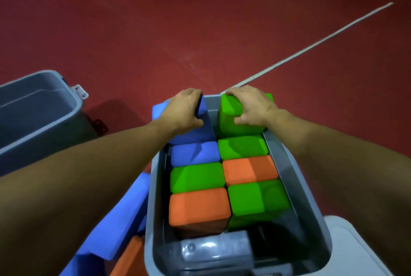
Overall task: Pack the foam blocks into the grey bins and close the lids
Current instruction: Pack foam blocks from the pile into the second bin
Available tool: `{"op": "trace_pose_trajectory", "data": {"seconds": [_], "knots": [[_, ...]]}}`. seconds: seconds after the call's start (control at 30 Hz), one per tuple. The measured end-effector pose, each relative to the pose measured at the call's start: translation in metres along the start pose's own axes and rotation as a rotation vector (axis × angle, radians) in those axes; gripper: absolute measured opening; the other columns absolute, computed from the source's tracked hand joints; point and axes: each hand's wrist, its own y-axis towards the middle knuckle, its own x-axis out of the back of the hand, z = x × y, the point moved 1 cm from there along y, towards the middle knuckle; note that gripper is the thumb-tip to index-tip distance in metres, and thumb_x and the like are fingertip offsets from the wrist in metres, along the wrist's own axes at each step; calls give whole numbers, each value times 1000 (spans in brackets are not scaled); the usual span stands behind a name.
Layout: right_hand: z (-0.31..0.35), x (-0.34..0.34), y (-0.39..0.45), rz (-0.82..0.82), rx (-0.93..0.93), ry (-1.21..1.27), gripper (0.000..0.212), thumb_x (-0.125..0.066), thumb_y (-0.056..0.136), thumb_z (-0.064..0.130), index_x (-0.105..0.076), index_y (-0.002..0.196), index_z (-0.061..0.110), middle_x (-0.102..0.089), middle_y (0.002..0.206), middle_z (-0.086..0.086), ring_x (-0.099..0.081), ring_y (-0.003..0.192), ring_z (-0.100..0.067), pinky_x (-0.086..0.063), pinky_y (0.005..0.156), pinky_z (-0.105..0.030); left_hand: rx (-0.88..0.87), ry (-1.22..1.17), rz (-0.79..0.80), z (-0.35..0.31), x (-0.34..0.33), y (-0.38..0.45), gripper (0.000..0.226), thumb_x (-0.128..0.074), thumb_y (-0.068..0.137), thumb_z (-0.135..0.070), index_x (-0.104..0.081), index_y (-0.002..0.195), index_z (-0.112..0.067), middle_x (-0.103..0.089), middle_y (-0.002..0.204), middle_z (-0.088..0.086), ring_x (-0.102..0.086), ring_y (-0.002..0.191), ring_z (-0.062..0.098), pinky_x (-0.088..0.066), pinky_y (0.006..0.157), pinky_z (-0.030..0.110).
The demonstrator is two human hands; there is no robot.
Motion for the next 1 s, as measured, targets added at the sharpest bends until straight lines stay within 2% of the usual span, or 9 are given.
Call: {"op": "trace_pose_trajectory", "data": {"seconds": [0.07,0.13,0.23,0.33,0.43,0.57,0.77,0.87,1.0], "knots": [[2,-10,8,22,-3,-90,82,-80,65,37,-47,140,23,-59,131,-7,-50,122,-33,-39,99,-42,-26,31,39,8,-19,4,56,-64,59,-34,-56,108,-9,-63,108,11,-56,98,37,-46,81,45],[0,-22,13,59,-1,-111,83,-76,65,42,-46,141,27,-59,133,-8,-50,121,-34,-42,99,-43,-3,43,75,14,-37,5,56,-55,56,-43,-52,106,-19,-63,110,3,-56,101,35,-47,85,56],[-8,-43,14,120,-8,-66,85,-71,62,45,-44,141,27,-61,127,-11,-53,117,-34,-47,96,-45,49,58,133,14,-55,4,55,-68,68,-34,-51,120,-22,-53,130,-4,-48,115,33,-40,87,71],[-13,-59,8,138,-22,-49,81,-75,71,36,-42,144,26,-58,134,-8,-49,122,-31,-46,98,-42,70,105,182,13,-71,5,73,-73,77,-34,-42,142,-23,-38,146,3,-40,127,35,-36,97,67],[-7,-72,7,142,29,-51,74,-73,80,30,-43,146,22,-45,150,-2,-43,133,-28,-37,106,-37,104,34,154,16,-89,5,68,-76,76,-35,-46,134,-17,-39,138,11,-47,120,34,-37,101,59],[-5,-86,8,176,49,4,62,-73,80,23,-53,138,15,-54,139,-8,-49,129,-28,-38,106,-36,123,-79,221,20,-110,0,50,-72,82,-34,-57,126,-18,-45,125,16,-52,110,38,-45,98,45],[-6,-90,4,186,-12,-79,60,-65,82,40,-48,139,32,-51,142,12,-45,125,-30,-38,102,-48,129,6,197,25,-117,-9,57,-62,85,-57,-53,136,-33,-48,143,-1,-40,126,33,-38,101,51],[-9,-95,8,197,-3,-51,60,-59,76,40,-52,134,27,-57,136,6,-55,118,-33,-44,100,-46,196,27,180,18,-114,-16,58,-63,82,-63,-54,132,-36,-43,146,-4,-35,129,30,-32,100,58],[-14,-100,5,176,-1,3,55,-67,79,33,-57,130,16,-60,131,-4,-58,116,-31,-43,100,-41,222,-33,144,15,-119,-24,53,-63,84,-58,-59,129,-29,-43,144,3,-36,132,28,-31,103,49]]}}
